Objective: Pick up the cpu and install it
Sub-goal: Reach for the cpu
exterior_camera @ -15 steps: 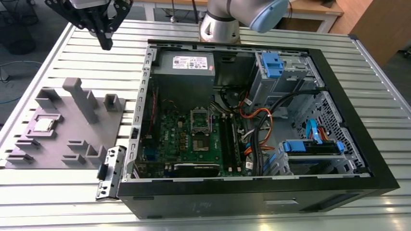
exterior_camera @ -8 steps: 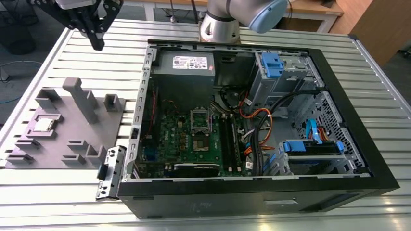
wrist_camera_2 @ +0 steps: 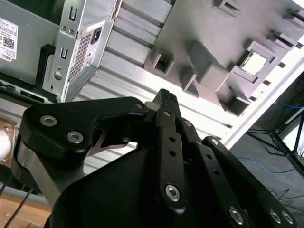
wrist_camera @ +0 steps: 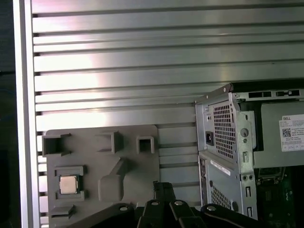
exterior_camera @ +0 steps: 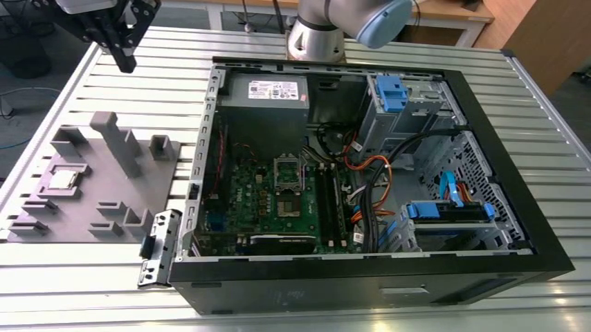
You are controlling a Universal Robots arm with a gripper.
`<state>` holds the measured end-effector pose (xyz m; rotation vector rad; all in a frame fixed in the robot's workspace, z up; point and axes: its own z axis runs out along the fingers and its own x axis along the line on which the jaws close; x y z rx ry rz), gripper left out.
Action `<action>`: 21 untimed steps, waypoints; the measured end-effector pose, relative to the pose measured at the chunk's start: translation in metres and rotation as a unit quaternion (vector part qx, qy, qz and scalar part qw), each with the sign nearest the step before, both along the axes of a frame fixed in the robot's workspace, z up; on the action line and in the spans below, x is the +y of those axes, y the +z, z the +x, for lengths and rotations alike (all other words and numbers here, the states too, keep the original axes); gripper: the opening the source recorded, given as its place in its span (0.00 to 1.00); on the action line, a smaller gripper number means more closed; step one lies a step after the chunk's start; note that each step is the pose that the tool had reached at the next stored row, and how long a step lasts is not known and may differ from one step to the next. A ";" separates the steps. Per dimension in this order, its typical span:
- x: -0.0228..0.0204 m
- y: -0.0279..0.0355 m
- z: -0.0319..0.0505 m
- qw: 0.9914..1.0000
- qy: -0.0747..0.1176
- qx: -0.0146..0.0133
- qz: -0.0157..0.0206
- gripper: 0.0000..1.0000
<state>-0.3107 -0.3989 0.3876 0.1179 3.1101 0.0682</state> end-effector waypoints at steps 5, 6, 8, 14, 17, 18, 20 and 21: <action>0.0000 -0.0008 -0.0095 1.000 0.000 0.000 0.000 0.11; 0.0000 -0.0011 -0.0113 1.000 0.000 0.000 0.000 0.11; 0.0000 -0.0015 -0.0147 1.000 0.000 0.000 0.000 0.11; 0.0000 -0.0026 -0.0275 1.000 0.000 0.000 0.000 0.11; 0.0000 -0.0030 -0.0321 1.000 0.000 0.000 0.000 0.11; 0.0000 -0.0032 -0.0336 1.000 0.000 0.000 0.000 0.11; 0.0000 -0.0034 -0.0364 1.000 0.000 0.000 0.000 0.11; 0.0000 -0.0036 -0.0377 1.000 0.000 0.000 0.000 0.11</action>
